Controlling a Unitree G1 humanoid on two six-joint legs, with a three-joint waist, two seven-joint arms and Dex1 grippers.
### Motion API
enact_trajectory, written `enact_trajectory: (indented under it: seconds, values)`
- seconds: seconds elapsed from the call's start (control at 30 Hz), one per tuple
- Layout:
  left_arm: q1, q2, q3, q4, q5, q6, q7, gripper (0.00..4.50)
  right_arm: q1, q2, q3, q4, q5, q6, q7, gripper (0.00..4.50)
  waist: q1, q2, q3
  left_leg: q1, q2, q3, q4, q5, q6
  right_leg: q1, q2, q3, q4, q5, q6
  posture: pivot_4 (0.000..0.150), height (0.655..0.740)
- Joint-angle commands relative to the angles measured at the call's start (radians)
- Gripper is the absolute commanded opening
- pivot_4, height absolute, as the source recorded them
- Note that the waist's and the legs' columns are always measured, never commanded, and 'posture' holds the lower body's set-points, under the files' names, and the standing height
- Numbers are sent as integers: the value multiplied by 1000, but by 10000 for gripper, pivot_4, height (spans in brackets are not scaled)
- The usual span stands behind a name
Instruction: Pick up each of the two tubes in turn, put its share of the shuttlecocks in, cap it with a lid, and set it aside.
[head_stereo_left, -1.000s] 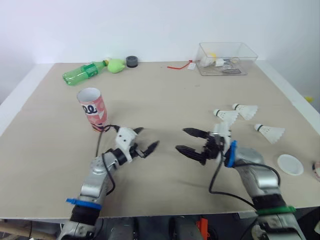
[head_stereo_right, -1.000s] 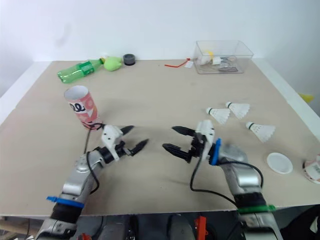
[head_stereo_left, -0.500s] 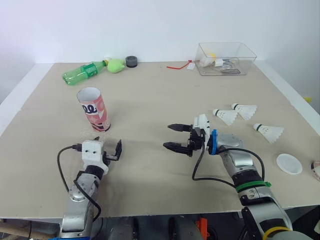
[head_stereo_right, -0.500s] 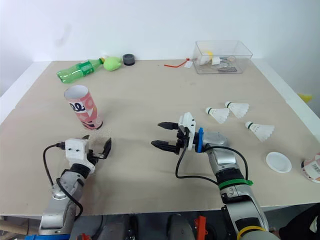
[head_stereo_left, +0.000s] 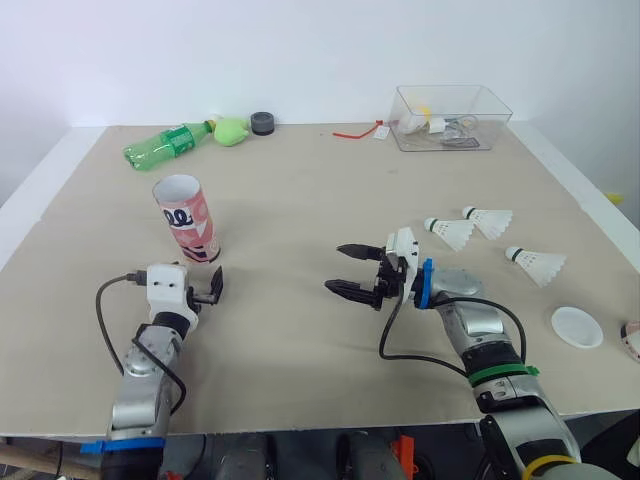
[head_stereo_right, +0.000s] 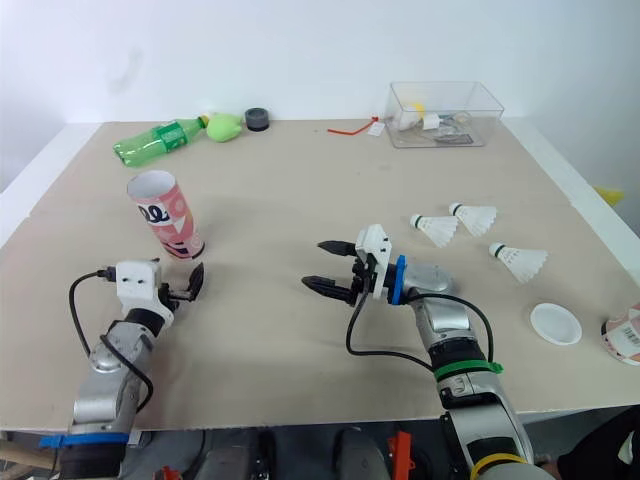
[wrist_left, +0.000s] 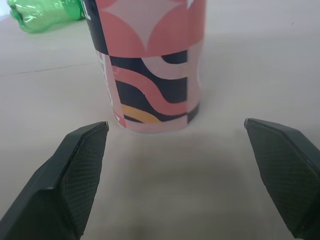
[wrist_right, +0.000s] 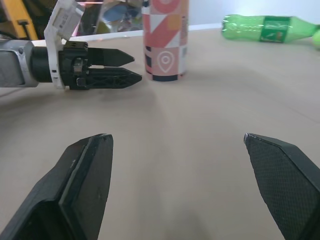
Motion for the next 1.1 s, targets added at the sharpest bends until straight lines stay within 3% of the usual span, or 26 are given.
enact_trajectory:
  seconds: [0.03, 0.57, 1.1]
  values:
    - [-49, 38, 20, 62, -20, -22, -39, 45000, 7, -11, -29, -50, 1, -23, -21, 44834, 0, 0, 0, 0, 0, 0, 0, 0, 0, 0, 0, 0, 0, 0, 0, 1500, 7400]
    - [-295, 106, 43, 447, -55, -80, -122, 45000, 66, -37, -48, -111, -5, -27, -89, 44834, 0, 0, 0, 2, 0, -2, 0, 5, -5, 0, 0, -1, 6, -1, 0, 1500, 7400]
    - [-482, 167, -3, 807, -3, -195, -244, 45000, 58, -37, -42, -112, -3, -19, -93, 44834, 0, 0, 0, 2, 1, -3, -1, 9, -6, 0, 0, -4, 7, -1, 1, 1500, 7400]
